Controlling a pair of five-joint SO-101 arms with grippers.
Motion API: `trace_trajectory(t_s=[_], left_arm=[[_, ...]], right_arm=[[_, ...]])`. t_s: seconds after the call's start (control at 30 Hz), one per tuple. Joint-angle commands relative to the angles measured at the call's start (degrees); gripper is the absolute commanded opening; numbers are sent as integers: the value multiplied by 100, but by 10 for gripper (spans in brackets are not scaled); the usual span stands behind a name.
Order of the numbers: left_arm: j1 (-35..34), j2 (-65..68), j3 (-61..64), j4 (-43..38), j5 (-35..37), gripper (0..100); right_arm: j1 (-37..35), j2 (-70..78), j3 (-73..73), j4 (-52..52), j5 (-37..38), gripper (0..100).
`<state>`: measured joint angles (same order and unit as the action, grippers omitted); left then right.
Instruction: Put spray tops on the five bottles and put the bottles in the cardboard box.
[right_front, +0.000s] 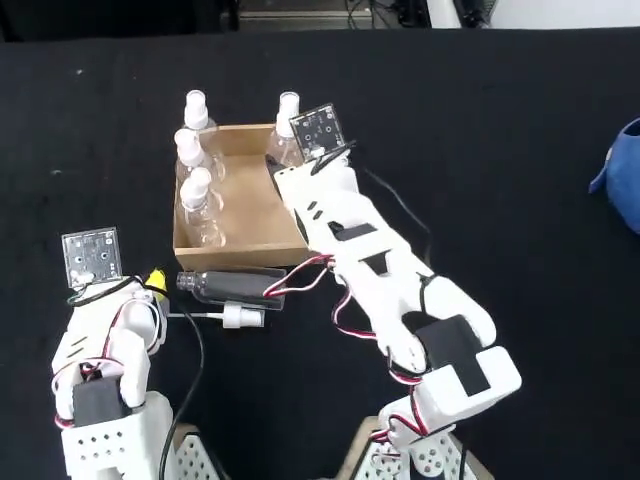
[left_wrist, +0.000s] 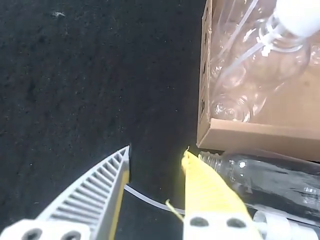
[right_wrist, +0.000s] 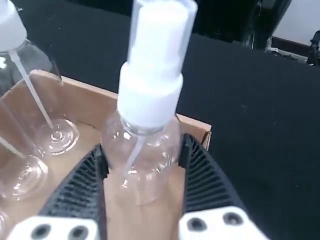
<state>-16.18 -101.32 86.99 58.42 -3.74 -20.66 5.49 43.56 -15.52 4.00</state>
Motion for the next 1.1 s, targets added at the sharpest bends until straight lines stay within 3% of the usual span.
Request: trace_trajectory(t_s=[0.0, 0.13, 0.33, 1.07], left_arm=[[40, -62, -66, -88, 18, 29], [48, -62, -66, -88, 18, 29], [48, -62, -66, -97, 18, 29], [48, -62, -66, -97, 18, 29]], right_arm=[[123, -31, -374, 26, 0, 11], [220, -31, -435, 70, 35, 11], [273, -31, -1007, 1116, 229, 11], [290, 541, -1059, 519, 273, 15]])
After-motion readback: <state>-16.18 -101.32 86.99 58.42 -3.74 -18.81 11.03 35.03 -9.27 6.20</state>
